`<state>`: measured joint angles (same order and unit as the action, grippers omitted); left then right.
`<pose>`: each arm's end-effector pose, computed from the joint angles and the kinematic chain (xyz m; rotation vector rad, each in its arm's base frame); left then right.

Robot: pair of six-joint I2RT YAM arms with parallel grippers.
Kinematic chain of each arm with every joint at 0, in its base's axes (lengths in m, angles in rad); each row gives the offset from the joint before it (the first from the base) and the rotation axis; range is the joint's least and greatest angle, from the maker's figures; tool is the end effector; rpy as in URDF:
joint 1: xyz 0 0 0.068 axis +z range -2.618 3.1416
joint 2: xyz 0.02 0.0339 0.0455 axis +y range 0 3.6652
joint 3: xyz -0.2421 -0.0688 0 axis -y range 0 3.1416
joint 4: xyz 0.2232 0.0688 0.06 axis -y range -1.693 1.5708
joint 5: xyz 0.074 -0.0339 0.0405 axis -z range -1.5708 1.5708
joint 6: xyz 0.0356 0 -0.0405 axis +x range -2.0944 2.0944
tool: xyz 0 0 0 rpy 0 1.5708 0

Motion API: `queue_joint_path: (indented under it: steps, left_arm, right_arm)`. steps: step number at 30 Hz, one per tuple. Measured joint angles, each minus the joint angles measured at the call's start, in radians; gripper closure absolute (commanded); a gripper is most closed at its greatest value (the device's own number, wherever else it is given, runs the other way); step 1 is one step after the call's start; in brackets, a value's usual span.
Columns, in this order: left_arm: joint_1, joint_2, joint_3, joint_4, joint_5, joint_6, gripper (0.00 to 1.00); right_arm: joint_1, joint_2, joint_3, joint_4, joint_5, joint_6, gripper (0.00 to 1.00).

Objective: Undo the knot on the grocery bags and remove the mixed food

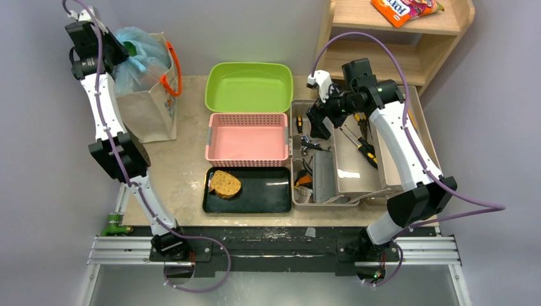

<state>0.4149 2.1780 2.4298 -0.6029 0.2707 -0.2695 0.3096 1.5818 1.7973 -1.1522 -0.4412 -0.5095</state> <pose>0.4258 0.1771 0.3888 -0.4681 1.8537 -0.1619 0.2723 0.1031 0.3764 -1.1329 2.1603 0.4632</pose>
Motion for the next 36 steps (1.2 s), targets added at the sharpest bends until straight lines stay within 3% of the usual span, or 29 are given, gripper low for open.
queue_joint_path:
  steps: [16,23,27,31,36]
  left_arm:
    - [-0.009,-0.108,0.110,0.220,0.010,-0.098,1.00]
    - [-0.014,-0.320,0.116,0.251,0.029,-0.089,1.00]
    - [0.019,-0.489,0.101,0.251,0.109,-0.089,1.00]
    - [0.085,-0.708,-0.028,0.222,0.234,-0.086,1.00]
    - [0.246,-0.923,-0.172,0.092,0.486,-0.077,1.00]
  right_arm:
    - [0.000,0.000,-0.024,0.011,-0.008,0.000,0.01]
    - [0.000,0.001,-0.022,0.027,-0.048,0.001,0.01]
    - [0.007,0.018,0.008,0.040,-0.084,0.009,0.01]
    - [0.032,0.050,0.047,0.080,-0.124,0.032,0.01]
    - [0.114,0.110,0.108,0.120,-0.150,0.057,0.01]
